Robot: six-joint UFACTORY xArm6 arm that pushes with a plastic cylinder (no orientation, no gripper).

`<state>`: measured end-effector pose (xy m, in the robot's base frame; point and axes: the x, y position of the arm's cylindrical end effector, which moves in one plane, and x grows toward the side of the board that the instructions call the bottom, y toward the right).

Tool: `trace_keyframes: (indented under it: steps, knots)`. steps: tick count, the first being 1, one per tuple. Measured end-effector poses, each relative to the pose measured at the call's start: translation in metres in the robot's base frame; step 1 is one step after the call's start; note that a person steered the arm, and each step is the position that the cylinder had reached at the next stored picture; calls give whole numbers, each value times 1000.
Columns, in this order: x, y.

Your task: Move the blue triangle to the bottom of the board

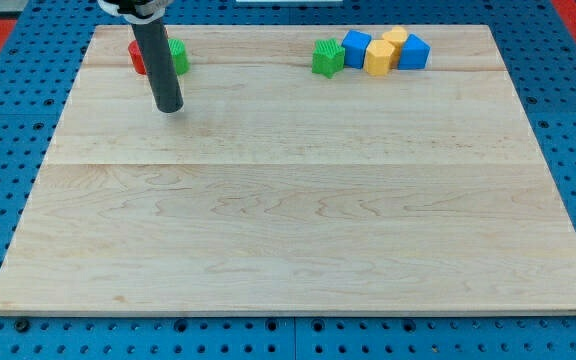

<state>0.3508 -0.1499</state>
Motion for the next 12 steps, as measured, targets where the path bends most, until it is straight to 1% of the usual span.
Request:
trace_keyframes:
  steps: [1, 2, 4, 6, 7, 9, 10, 11, 12]
  knots:
    - [5, 10]
    - [-21, 70]
    - [-91, 100]
    - [-127, 179]
    - [-147, 208]
    - [-150, 327]
    - [-143, 340]
    - [-117, 336]
    - [-96, 304]
